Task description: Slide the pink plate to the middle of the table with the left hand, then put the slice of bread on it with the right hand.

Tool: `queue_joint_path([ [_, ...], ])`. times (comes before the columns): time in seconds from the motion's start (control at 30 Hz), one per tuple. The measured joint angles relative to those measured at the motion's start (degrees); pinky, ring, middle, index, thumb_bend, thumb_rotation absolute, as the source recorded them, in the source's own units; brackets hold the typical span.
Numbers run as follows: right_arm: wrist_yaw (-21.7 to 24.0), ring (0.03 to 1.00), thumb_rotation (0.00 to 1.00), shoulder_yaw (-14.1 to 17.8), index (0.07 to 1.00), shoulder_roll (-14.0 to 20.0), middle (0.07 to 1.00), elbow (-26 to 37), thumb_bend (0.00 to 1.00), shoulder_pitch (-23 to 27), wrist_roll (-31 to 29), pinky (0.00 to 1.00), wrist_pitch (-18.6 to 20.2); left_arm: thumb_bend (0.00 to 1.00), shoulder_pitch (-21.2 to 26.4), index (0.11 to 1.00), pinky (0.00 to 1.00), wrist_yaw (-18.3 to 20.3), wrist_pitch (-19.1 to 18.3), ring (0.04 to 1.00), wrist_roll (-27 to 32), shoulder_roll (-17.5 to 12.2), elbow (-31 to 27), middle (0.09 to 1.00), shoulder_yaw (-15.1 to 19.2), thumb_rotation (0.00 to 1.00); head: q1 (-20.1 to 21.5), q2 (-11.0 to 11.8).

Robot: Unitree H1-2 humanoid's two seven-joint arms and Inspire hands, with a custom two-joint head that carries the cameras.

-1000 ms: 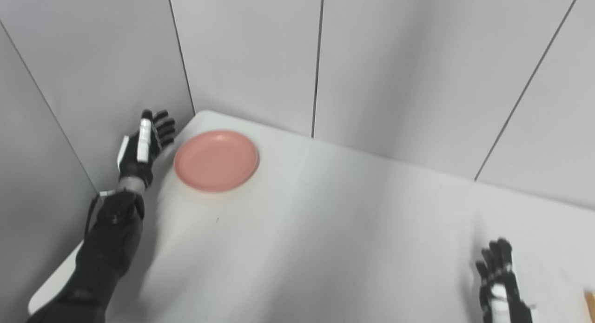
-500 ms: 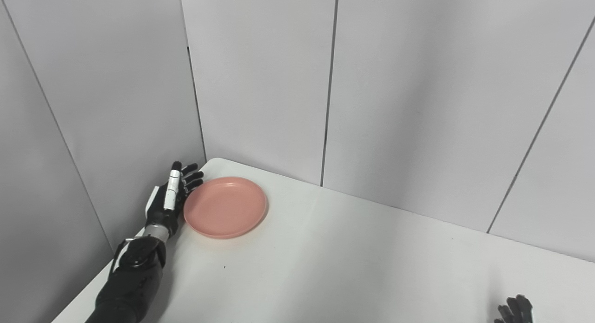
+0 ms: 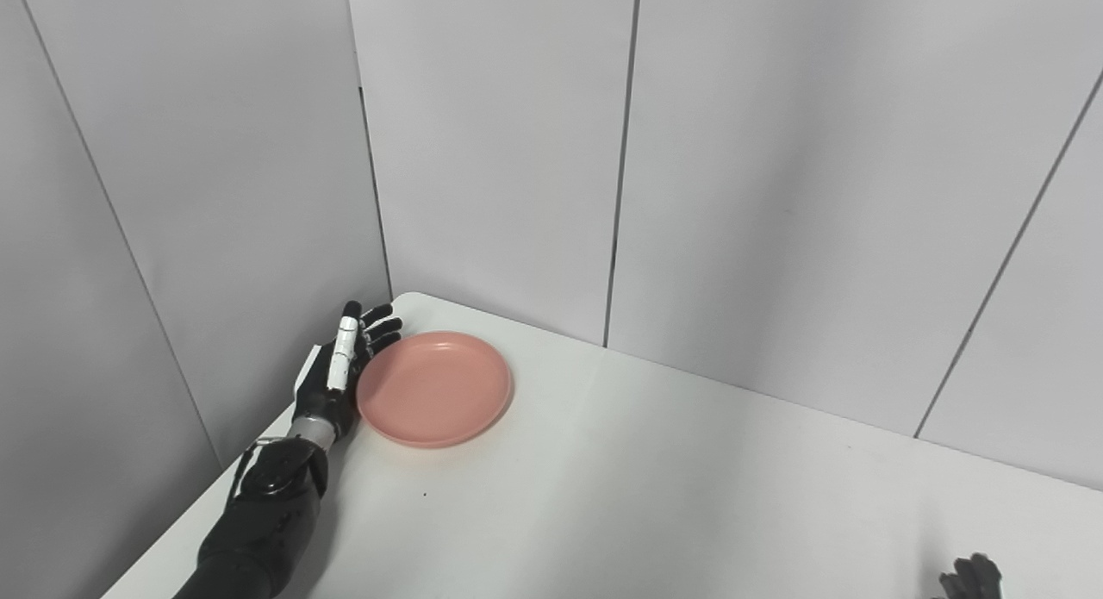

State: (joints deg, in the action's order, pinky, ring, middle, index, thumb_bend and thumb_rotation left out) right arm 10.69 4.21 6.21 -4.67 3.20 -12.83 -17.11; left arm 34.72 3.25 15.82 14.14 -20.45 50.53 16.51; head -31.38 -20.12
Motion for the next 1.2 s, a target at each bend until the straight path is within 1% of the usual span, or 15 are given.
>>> queue_joint_path([
  [0.1,0.0,0.999,0.9,0.0,1.0,0.0,1.0,0.0,0.74,0.0,-0.1,1.0,0.0,0.87,-0.1,0.794,0.84,0.9,-0.6,0.832,1.2,0.8,-0.8,0.82,0.0,0.99,1.6,-0.5],
  [0.2,0.0,1.0,0.9,0.0,1.0,-0.2,1.0,0.3,0.74,0.0,-0.1,1.0,0.0,0.87,-1.4,0.809,0.83,2.2,-2.2,0.843,1.9,2.1,-4.6,0.829,-0.4,0.98,2.8,-0.9],
  [0.23,0.0,1.0,0.88,0.0,1.0,-0.3,1.0,0.6,0.75,-0.1,-0.1,1.0,0.0,0.86,-2.1,0.815,0.85,2.7,-2.9,0.851,2.4,2.7,-6.1,0.836,-0.5,0.98,4.9,-0.9],
  [0.3,0.0,1.0,0.87,0.1,1.0,-0.5,1.0,0.9,0.76,-0.2,-0.4,1.0,0.0,0.85,-3.3,0.826,0.86,4.3,-3.2,0.859,2.9,3.6,-8.1,0.845,-0.8,0.98,4.9,-0.9],
  [0.37,-0.1,1.0,0.88,0.1,1.0,-0.7,1.0,1.3,0.78,-0.5,-0.6,1.0,0.1,0.86,-3.9,0.831,0.87,5.4,-3.7,0.862,3.5,4.1,-9.2,0.851,-0.9,0.97,7.4,-1.6],
  [0.47,-0.7,1.0,0.89,-0.3,1.0,-0.8,1.0,2.9,0.81,-1.6,0.5,1.0,0.7,0.86,-4.5,0.833,0.87,6.4,-4.9,0.864,4.2,4.5,-10.7,0.851,-0.9,0.96,9.7,-2.3],
  [0.57,-1.2,1.0,0.87,-0.8,1.0,-1.0,1.0,3.5,0.81,-2.3,1.3,1.0,1.7,0.85,-5.1,0.827,0.86,6.5,-5.9,0.863,4.2,4.9,-12.2,0.847,-1.4,0.97,10.8,-3.0],
  [0.67,-1.6,1.0,0.87,-0.8,1.0,-1.0,1.0,3.6,0.76,-2.3,1.4,1.0,2.1,0.86,-6.0,0.829,0.87,6.8,-6.3,0.871,4.2,6.0,-14.1,0.852,-2.8,0.98,13.7,-4.0],
  [0.73,-2.1,1.0,0.88,-0.9,1.0,-1.0,1.0,3.7,0.73,-2.3,1.6,1.0,2.5,0.86,-6.7,0.826,0.87,7.2,-7.2,0.863,4.2,6.8,-15.7,0.844,-3.6,0.98,14.4,-4.3],
  [0.77,-2.2,1.0,0.88,-1.0,1.0,-1.0,1.0,3.7,0.73,-2.3,1.8,1.0,2.6,0.85,-7.1,0.828,0.88,7.5,-7.8,0.864,4.2,7.3,-16.7,0.843,-4.1,0.98,16.2,-5.1],
  [0.9,-2.3,1.0,0.85,-1.8,1.0,-1.1,1.0,4.2,0.67,-2.5,2.6,1.0,3.2,0.84,-9.0,0.835,0.89,8.2,-8.7,0.876,4.2,9.2,-20.3,0.857,-5.8,0.98,17.5,-5.4],
  [1.03,-2.5,1.0,0.82,-2.3,1.0,-1.9,1.0,5.2,0.65,-3.3,2.7,1.0,4.1,0.85,-10.6,0.833,0.89,8.7,-9.6,0.877,4.1,10.9,-23.3,0.859,-7.1,0.98,19.7,-6.6],
  [1.1,-2.7,1.0,0.81,-2.3,1.0,-2.2,1.0,5.3,0.65,-3.4,2.7,1.0,4.3,0.85,-11.1,0.834,0.89,8.7,-10.6,0.878,4.1,11.3,-24.5,0.86,-7.5,0.98,21.1,-7.3],
  [1.17,-2.7,1.0,0.81,-2.3,1.0,-2.4,1.0,5.4,0.65,-3.5,2.8,1.0,4.3,0.85,-11.5,0.831,0.89,8.4,-12.1,0.878,4.0,11.8,-25.9,0.856,-7.7,0.98,21.1,-7.3],
  [1.2,-2.8,1.0,0.81,-2.3,1.0,-2.5,1.0,5.4,0.65,-3.5,3.0,1.0,4.3,0.84,-11.6,0.831,0.9,8.1,-12.6,0.878,4.0,12.0,-26.5,0.855,-7.8,0.98,22.8,-8.1],
])
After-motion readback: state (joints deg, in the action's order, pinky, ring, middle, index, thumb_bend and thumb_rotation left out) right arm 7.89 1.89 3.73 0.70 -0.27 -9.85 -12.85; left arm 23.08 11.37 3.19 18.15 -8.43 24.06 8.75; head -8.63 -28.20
